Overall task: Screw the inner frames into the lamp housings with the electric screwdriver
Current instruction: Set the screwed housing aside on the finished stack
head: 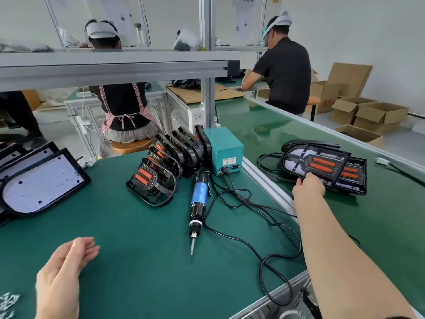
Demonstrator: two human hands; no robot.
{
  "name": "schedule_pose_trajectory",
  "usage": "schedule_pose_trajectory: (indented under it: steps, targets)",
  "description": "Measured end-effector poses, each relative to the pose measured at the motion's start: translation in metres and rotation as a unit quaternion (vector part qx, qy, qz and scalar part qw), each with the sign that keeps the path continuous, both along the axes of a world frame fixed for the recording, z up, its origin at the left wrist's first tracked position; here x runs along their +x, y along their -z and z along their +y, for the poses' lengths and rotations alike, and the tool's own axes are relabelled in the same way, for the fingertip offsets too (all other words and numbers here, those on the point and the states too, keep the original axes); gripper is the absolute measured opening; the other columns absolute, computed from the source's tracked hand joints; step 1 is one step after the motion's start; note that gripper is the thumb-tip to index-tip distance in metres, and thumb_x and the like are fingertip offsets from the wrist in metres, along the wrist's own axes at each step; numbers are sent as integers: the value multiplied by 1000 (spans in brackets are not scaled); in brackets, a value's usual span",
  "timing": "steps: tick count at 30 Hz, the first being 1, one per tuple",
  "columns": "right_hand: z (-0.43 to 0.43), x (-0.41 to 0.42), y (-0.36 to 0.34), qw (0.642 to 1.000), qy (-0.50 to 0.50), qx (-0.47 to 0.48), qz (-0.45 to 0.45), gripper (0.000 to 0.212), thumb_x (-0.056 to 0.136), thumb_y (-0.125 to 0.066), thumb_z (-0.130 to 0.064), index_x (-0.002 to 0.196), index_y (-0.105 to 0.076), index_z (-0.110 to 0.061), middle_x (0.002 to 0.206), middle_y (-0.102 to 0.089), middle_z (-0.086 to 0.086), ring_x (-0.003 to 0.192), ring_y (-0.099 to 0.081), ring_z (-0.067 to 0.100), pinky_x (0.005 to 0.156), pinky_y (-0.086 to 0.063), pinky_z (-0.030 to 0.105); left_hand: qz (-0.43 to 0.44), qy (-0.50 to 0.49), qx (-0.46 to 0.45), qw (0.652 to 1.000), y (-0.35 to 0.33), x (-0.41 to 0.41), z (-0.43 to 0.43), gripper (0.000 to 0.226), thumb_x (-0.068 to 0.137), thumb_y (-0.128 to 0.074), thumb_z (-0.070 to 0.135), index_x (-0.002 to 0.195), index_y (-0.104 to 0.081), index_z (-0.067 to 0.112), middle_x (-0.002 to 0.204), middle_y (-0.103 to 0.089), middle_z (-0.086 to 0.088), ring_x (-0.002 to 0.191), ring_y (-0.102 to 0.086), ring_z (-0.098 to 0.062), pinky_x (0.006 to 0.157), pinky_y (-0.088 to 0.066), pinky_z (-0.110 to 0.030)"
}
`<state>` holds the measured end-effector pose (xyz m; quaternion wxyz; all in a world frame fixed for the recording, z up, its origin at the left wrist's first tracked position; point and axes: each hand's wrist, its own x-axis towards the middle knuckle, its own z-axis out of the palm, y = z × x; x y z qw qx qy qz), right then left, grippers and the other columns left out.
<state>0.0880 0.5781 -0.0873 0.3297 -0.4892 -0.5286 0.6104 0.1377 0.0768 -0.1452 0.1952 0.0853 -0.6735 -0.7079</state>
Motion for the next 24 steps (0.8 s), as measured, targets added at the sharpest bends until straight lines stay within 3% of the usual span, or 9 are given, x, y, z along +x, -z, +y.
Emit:
schedule_pose_trajectory:
  steps: [3,6,10,14,16,19,22,24]
  targets:
    - [-6,-4,-10,997,-78,4,-7,32,103,-48,-2,133,-54,9,133,-57,30,121,-55,42,77,-46,19,-4,-4,-17,1000,1,0,0,24,105,-53,20,102,-70,4,104,-71,-18,80,-74,-9,81,-58,-17]
    - [-8,-3,-9,986,-103,79,-106,32,99,-54,2,130,-56,8,129,-60,25,120,-58,40,99,-45,32,-4,-4,-32,999,1,1,1,22,103,-56,23,94,-74,15,102,-74,-12,84,-75,-15,84,-59,-21]
    - [-20,2,-25,956,-128,187,-188,14,93,-62,-5,107,-60,-4,99,-59,10,94,-60,29,77,-41,27,-2,-9,-24,1000,1,1,1,22,103,-57,23,92,-74,16,100,-75,-10,83,-75,-16,83,-59,-20]
    - [-29,4,-31,961,-129,156,-188,12,92,-62,-4,101,-55,-6,93,-57,10,90,-56,28,70,-40,26,-1,-4,-16,1000,2,0,1,22,103,-57,23,91,-74,17,98,-74,-12,81,-74,-14,82,-59,-20]
    - [-34,6,-25,960,-127,172,-180,27,91,-62,-1,118,-61,-5,110,-64,14,108,-62,33,80,-47,29,-2,-4,-15,1000,3,0,1,24,103,-58,24,88,-76,19,96,-76,-8,84,-74,-17,83,-59,-21]
    - [-47,9,-23,972,-134,126,-148,47,91,-62,4,137,-56,1,140,-57,18,129,-54,36,101,-44,33,-4,-2,-24,1000,5,0,0,24,102,-59,27,87,-77,22,94,-77,-2,89,-74,-23,88,-60,-29]
    - [-67,15,-23,974,-152,117,-117,51,91,-62,5,141,-53,1,145,-53,20,133,-51,37,108,-39,37,-2,5,-30,1000,5,1,-2,23,100,-61,33,88,-77,22,94,-77,-3,90,-74,-25,97,-54,-45]
    - [-84,19,-23,982,-146,90,-82,43,92,-60,7,135,-58,3,136,-59,22,125,-56,37,101,-43,35,0,11,-31,999,1,3,-1,27,90,-63,48,87,-78,25,93,-77,-2,88,-75,-23,97,-53,-45]
